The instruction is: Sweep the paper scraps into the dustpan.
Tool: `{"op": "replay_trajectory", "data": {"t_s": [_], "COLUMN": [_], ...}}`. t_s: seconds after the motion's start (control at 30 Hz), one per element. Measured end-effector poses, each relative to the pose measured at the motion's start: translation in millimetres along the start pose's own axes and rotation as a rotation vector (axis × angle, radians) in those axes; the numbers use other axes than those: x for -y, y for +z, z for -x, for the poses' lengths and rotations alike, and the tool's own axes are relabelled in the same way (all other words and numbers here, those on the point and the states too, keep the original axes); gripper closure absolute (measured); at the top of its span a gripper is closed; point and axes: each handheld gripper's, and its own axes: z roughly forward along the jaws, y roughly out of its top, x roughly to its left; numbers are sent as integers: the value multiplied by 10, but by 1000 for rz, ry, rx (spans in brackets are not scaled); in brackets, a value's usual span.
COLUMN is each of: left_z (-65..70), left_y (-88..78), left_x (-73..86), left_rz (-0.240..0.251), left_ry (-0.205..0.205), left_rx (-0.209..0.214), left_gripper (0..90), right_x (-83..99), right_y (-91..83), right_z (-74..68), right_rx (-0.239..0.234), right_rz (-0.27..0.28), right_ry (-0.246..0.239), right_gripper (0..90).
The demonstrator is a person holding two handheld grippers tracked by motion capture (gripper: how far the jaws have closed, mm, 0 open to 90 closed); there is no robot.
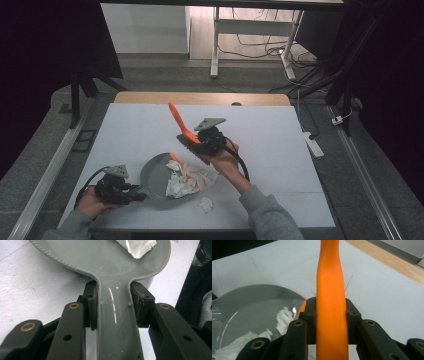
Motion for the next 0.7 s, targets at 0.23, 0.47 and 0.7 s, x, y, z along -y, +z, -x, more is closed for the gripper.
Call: {"op": "replay_trajectory", "data": {"t_s": [0.23, 0.47, 0.7], "left_z": [-9, -47, -96], "left_y": [-18, -55, -80], "left_x": [26, 58, 124], "left_rz": [12, 23, 48], "left_ry": [-3, -1, -13], "left_rx": [10, 28, 51], "left_gripper": [609, 610, 610], "right_x": [203, 452, 697], "right_y": [-302, -603, -761], "right_z": [188, 316, 401], "right_rx": [56, 99, 112], "right_rz": [13, 26, 40], "right_ry": [57, 111, 162], "right_gripper": [702, 702, 702]}}
